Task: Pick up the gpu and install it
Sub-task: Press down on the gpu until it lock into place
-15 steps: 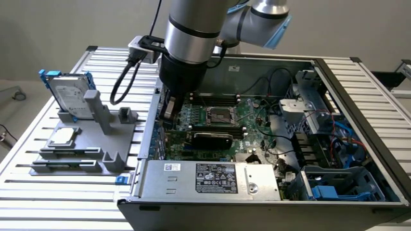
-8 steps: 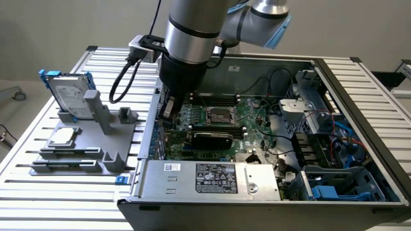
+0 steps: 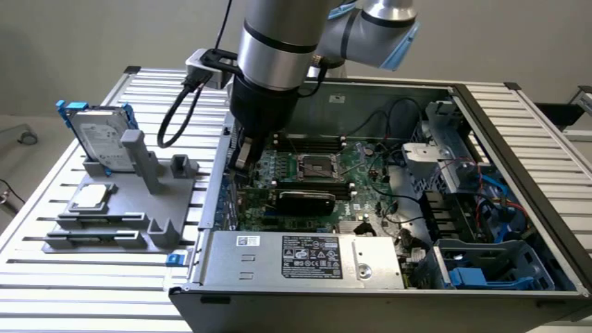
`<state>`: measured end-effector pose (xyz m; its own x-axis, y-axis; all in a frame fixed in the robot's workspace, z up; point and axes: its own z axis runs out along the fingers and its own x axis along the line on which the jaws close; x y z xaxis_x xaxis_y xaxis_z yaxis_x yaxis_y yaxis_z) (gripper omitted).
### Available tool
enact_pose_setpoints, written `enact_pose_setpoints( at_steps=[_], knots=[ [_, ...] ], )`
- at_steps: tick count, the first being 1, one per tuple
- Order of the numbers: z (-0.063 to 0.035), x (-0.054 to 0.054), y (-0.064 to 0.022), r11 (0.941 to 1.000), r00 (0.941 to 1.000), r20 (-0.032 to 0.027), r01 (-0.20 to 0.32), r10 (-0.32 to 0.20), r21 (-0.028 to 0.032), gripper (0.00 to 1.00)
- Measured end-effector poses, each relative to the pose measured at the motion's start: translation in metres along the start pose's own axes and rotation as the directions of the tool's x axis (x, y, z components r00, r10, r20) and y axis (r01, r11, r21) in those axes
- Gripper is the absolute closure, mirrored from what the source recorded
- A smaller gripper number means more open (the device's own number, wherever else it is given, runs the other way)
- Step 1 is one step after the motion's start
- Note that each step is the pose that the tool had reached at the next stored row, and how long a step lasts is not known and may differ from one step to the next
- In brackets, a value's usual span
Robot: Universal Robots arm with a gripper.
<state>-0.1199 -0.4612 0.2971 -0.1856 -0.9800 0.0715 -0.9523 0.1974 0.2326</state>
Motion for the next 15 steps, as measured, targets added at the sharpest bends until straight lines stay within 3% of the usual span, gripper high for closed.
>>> enact_pose_setpoints(
  at_steps=[15],
  knots=[
    [0.0008,-0.0012,0.0000,1.0000,1.0000,0.0002,-0.001,0.001,0.0000,0.89]
  ],
)
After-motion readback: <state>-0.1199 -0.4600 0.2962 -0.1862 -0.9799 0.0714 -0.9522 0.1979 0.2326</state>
